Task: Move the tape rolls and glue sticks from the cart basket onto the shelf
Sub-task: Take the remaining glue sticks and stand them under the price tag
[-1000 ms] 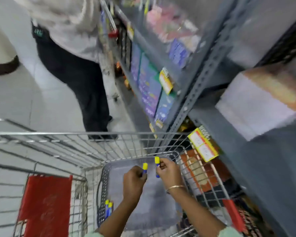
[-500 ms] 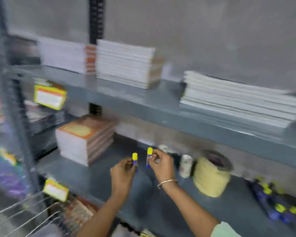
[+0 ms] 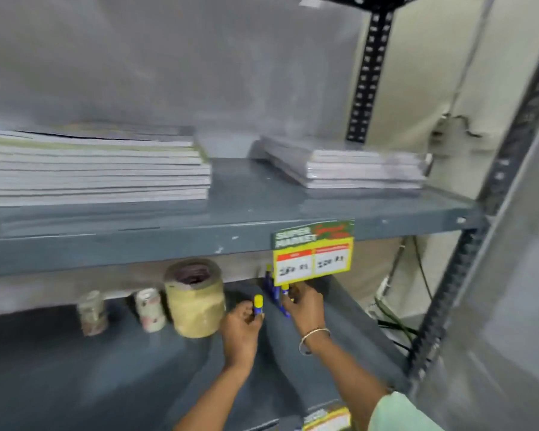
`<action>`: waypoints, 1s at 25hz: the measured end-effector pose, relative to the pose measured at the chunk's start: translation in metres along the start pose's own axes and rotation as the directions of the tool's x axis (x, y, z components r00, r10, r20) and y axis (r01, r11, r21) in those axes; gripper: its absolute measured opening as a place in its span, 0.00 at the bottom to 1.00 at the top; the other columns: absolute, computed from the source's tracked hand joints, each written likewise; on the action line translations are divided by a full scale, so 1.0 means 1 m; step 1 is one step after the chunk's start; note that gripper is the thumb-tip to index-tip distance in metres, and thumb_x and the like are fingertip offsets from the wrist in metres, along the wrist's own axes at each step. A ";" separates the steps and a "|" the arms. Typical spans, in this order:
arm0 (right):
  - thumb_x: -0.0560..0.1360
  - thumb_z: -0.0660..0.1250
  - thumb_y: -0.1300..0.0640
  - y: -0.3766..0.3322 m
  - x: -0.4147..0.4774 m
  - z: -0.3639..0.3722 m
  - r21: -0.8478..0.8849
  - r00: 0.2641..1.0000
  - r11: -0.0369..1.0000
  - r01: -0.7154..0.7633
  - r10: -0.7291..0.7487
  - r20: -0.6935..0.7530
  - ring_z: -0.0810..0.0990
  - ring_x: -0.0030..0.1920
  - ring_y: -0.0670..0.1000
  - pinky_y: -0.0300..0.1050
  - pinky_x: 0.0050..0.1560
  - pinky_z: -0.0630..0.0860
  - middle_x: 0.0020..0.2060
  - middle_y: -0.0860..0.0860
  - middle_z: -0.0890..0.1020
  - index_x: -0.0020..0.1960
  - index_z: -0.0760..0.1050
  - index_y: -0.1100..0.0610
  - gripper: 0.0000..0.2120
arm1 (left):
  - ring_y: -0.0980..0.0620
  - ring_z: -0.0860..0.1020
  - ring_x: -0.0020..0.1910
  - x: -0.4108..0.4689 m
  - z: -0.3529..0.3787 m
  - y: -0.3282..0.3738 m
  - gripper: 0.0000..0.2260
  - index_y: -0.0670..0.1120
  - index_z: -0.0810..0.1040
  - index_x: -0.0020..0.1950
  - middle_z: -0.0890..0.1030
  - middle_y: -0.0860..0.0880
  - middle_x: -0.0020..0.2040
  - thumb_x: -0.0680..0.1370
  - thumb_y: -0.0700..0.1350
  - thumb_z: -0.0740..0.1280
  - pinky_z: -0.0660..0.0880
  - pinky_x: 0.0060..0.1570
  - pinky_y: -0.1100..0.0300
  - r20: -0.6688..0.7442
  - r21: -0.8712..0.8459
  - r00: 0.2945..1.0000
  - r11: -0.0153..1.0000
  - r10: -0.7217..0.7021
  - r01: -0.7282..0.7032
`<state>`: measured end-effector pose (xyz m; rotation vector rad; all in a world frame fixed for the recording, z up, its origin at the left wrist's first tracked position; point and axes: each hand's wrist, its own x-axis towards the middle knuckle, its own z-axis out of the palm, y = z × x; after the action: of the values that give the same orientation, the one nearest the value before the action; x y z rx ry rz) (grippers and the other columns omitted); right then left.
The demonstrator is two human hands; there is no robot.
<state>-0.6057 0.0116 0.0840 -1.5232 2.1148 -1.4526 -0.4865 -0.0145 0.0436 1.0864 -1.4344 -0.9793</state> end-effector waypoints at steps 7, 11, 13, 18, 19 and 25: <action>0.70 0.64 0.71 0.097 -0.006 -0.031 -0.104 0.970 0.964 -0.244 0.244 -0.010 0.78 0.37 0.64 0.51 0.38 0.72 0.30 0.62 0.78 0.36 0.74 0.65 0.05 | 0.52 0.71 0.28 -0.015 0.083 -0.035 0.16 0.50 0.71 0.27 0.77 0.46 0.26 0.70 0.35 0.69 0.73 0.32 0.54 0.109 0.098 0.991 0.993 -0.083 0.072; 0.70 0.62 0.70 0.123 0.006 -0.014 -0.122 0.960 0.955 -0.269 0.275 0.043 0.73 0.34 0.56 0.42 0.37 0.65 0.26 0.52 0.72 0.32 0.66 0.56 0.13 | 0.58 0.67 0.21 -0.010 0.106 -0.048 0.22 0.52 0.63 0.24 0.68 0.55 0.21 0.71 0.36 0.70 0.65 0.25 0.70 0.075 0.161 0.995 0.985 -0.073 0.060; 0.71 0.62 0.70 0.133 0.015 -0.008 -0.155 0.961 0.954 -0.256 0.268 0.063 0.71 0.34 0.54 0.41 0.36 0.64 0.24 0.46 0.68 0.33 0.65 0.56 0.13 | 0.58 0.67 0.21 -0.008 0.114 -0.056 0.22 0.53 0.63 0.24 0.68 0.55 0.22 0.71 0.35 0.70 0.65 0.26 0.69 0.045 0.175 0.995 0.981 -0.088 0.079; 0.73 0.61 0.67 0.149 0.028 -0.002 -0.137 0.960 0.957 -0.257 0.269 0.078 0.73 0.36 0.57 0.49 0.37 0.71 0.34 0.62 0.79 0.38 0.71 0.58 0.07 | 0.55 0.65 0.26 -0.006 0.130 -0.067 0.18 0.50 0.66 0.27 0.72 0.48 0.25 0.72 0.36 0.68 0.66 0.32 0.57 -0.009 0.154 0.989 0.977 -0.150 0.149; 0.73 0.62 0.66 0.150 0.029 -0.002 -0.127 0.962 0.959 -0.253 0.263 0.076 0.72 0.35 0.55 0.47 0.37 0.69 0.34 0.61 0.78 0.38 0.70 0.57 0.07 | 0.53 0.67 0.28 -0.005 0.132 -0.067 0.15 0.48 0.68 0.29 0.75 0.44 0.27 0.72 0.36 0.68 0.67 0.33 0.56 -0.010 0.153 0.988 0.976 -0.153 0.153; 0.72 0.65 0.67 0.164 0.029 0.003 -0.054 0.968 0.970 -0.237 0.240 0.071 0.72 0.35 0.52 0.46 0.36 0.69 0.33 0.61 0.79 0.36 0.70 0.56 0.09 | 0.49 0.72 0.30 -0.007 0.137 -0.071 0.13 0.49 0.69 0.32 0.76 0.45 0.29 0.73 0.37 0.68 0.71 0.34 0.53 -0.019 0.198 0.992 0.972 -0.128 0.129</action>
<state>-0.7228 -0.0118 -0.0317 -1.2634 2.2089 -1.2514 -0.6134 -0.0231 -0.0434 1.3420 -1.4954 -0.9357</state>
